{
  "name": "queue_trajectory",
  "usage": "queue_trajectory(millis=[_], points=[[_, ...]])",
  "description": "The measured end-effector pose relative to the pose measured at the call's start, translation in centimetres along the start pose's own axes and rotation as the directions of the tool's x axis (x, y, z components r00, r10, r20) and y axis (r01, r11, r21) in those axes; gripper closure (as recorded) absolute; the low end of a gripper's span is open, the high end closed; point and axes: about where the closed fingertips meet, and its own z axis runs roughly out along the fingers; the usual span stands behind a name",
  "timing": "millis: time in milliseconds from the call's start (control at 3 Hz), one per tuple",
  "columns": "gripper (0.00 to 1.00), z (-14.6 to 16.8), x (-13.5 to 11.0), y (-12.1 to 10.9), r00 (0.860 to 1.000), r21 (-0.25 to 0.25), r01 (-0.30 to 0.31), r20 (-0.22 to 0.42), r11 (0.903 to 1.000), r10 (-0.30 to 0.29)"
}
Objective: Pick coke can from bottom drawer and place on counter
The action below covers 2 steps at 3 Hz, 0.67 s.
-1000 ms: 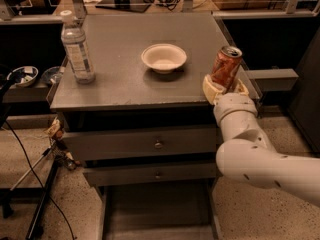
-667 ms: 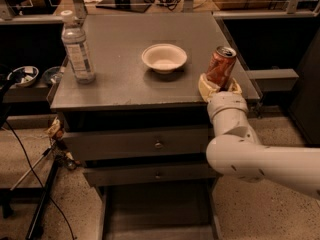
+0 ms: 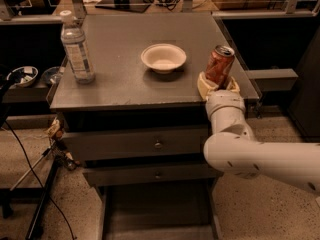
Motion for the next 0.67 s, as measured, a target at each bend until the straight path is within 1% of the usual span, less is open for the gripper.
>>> queue_trajectory(millis=[333,667], points=[[0.58,0.00,0.00,0.00,1.000,0.000,0.000,0.000,1.0000,0.000],[0.27,0.00,-0.01,0.00,1.000,0.000,0.000,0.000,1.0000,0.000]])
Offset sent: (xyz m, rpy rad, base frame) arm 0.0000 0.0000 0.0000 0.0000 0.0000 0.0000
